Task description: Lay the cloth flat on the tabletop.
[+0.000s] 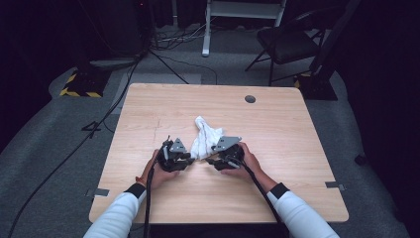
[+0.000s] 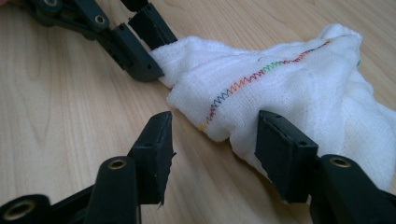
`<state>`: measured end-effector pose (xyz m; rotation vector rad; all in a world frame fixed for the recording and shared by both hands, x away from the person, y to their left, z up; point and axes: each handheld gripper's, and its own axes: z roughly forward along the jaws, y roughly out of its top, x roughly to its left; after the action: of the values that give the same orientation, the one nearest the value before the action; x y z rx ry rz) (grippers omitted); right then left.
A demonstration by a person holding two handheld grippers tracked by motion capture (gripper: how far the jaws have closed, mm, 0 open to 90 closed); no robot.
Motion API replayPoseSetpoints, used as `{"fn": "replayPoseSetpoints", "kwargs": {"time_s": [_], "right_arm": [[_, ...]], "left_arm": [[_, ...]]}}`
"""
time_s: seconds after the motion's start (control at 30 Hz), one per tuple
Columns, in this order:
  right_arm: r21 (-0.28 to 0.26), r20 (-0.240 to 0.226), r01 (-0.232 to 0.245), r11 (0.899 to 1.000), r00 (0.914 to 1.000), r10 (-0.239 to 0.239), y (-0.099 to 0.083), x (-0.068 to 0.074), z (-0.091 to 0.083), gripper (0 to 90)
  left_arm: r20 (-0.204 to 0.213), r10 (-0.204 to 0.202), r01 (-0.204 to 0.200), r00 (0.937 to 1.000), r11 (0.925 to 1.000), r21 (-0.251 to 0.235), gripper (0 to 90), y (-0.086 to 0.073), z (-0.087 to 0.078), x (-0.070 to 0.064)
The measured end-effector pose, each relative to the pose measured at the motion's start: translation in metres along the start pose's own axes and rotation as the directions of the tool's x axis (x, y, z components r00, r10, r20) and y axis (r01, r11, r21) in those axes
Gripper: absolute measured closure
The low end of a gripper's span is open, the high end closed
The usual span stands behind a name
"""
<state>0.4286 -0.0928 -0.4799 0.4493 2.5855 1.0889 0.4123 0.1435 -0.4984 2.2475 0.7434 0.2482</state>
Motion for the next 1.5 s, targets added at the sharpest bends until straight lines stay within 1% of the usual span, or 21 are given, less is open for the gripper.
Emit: {"fn": "replayPoseSetpoints", "kwargs": {"time_s": [0.13, 0.17, 0.2, 0.27, 0.33, 0.43, 0.5, 0.53, 0.57, 0.7, 0.8, 0.83, 0.87, 1.0, 1.07, 1.23, 1.33, 1.4, 1.43, 1.47, 1.5], "right_arm": [[0.012, 0.03, 0.016, 1.0, 0.9994, -0.017, 0.003, 0.003, 0.006, 47.1], [0.018, 0.049, 0.02, 1.0, 0.9986, -0.021, 0.004, 0.005, 0.008, 49.0], [0.023, 0.065, 0.027, 0.999, 0.9975, -0.029, 0.004, 0.006, 0.009, 51.1], [0.033, 0.095, 0.032, 0.999, 0.9948, -0.036, 0.005, 0.007, 0.013, 54.6], [0.04, 0.121, 0.039, 0.998, 0.9917, -0.044, 0.005, 0.007, 0.016, 60.4], [0.049, 0.144, 0.051, 0.998, 0.9879, -0.058, 0.005, 0.007, 0.016, 72.4], [0.049, 0.145, 0.055, 0.997, 0.9874, -0.062, 0.004, 0.004, 0.013, 76.2], [0.046, 0.141, 0.052, 0.998, 0.9883, -0.059, 0.004, 0.002, 0.01, 76.7], [0.037, 0.13, 0.038, 0.999, 0.9905, -0.043, 0.003, 0.0, 0.006, 77.4], [0.025, 0.122, 0.006, 1.0, 0.9925, -0.009, -0.004, -0.009, -0.01, 78.7], [0.021, 0.136, -0.009, 1.0, 0.9907, 0.006, -0.011, -0.015, -0.022, 79.4], [0.021, 0.136, -0.009, 1.0, 0.9907, 0.006, -0.011, -0.015, -0.022, 79.4], [0.004, 0.137, -0.026, 1.0, 0.9902, 0.025, -0.015, -0.02, -0.031, 79.8], [-0.02, 0.149, -0.054, 0.998, 0.9873, 0.056, -0.02, -0.027, -0.047, 79.8], [-0.029, 0.15, -0.069, 0.997, 0.9861, 0.072, -0.024, -0.031, -0.055, 79.8], [-0.042, 0.17, -0.097, 0.994, 0.9801, 0.103, -0.033, -0.04, -0.074, 79.6], [-0.064, 0.175, -0.122, 0.991, 0.9758, 0.131, -0.038, -0.044, -0.087, 80.6], [-0.08, 0.209, -0.142, 0.987, 0.9654, 0.156, -0.044, -0.049, -0.098, 82.7], [-0.088, 0.206, -0.162, 0.983, 0.9626, 0.177, -0.048, -0.053, -0.103, 83.9], [-0.088, 0.206, -0.162, 0.983, 0.9626, 0.177, -0.048, -0.053, -0.103, 83.9], [-0.093, 0.21, -0.189, 0.978, 0.9559, 0.205, -0.056, -0.059, -0.111, 88.5]], "left_arm": [[0.034, 0.016, -0.016, 0.9993, 0.9998, 0.007, 80.1, 0.003, 0.002, -0.001], [0.038, 0.016, -0.016, 0.9991, 0.9998, 0.007, 81.5, 0.004, 0.003, -0.002], [0.038, 0.027, -0.028, 0.9989, 0.9995, 0.012, 82.2, 0.004, 0.003, -0.003], [0.055, 0.033, -0.033, 0.998, 0.9994, 0.012, 83.2, 0.005, 0.004, -0.005], [0.058, 0.038, -0.039, 0.9976, 0.9992, 0.012, 83.6, 0.006, 0.004, -0.006], [0.059, 0.046, -0.047, 0.9972, 0.9988, 0.015, 84.5, 0.006, 0.004, -0.007], [0.063, 0.049, -0.049, 0.9968, 0.9987, 0.01, 85.4, 0.006, 0.002, -0.007], [0.058, 0.053, -0.054, 0.9969, 0.9985, 0.011, 85.8, 0.006, 0.001, -0.006], [0.06, 0.05, -0.051, 0.9969, 0.9987, 0.007, 86.0, 0.006, 0.0, -0.006], [0.051, 0.047, -0.046, 0.9976, 0.9988, -0.019, 86.7, 0.008, -0.007, -0.003], [0.039, 0.046, -0.045, 0.9982, 0.9986, -0.029, 87.0, 0.009, -0.01, -0.002], [0.036, 0.04, -0.039, 0.9985, 0.9985, -0.04, 87.0, 0.009, -0.012, -0.002], [0.031, 0.045, -0.043, 0.9985, 0.998, -0.046, 87.0, 0.009, -0.014, -0.003], [0.018, 0.055, -0.054, 0.9983, 0.9966, -0.063, 87.1, 0.011, -0.019, -0.004], [0.021, 0.055, -0.053, 0.9983, 0.9958, -0.074, 87.1, 0.011, -0.021, -0.003], [0.012, 0.046, -0.045, 0.9988, 0.9941, -0.099, 87.3, 0.012, -0.028, -0.002], [0.0, 0.043, -0.042, 0.9991, 0.9908, -0.128, 87.3, 0.011, -0.039, -0.001], [-0.005, 0.032, -0.032, 0.9995, 0.9903, -0.135, 87.3, 0.009, -0.042, 0.001], [-0.006, 0.022, -0.023, 0.9997, 0.9904, -0.137, 87.3, 0.008, -0.043, 0.002], [-0.006, 0.022, -0.023, 0.9997, 0.9904, -0.137, 87.3, 0.008, -0.043, 0.002], [-0.007, 0.022, -0.023, 0.9997, 0.9905, -0.136, 87.3, 0.007, -0.044, 0.004]]}}
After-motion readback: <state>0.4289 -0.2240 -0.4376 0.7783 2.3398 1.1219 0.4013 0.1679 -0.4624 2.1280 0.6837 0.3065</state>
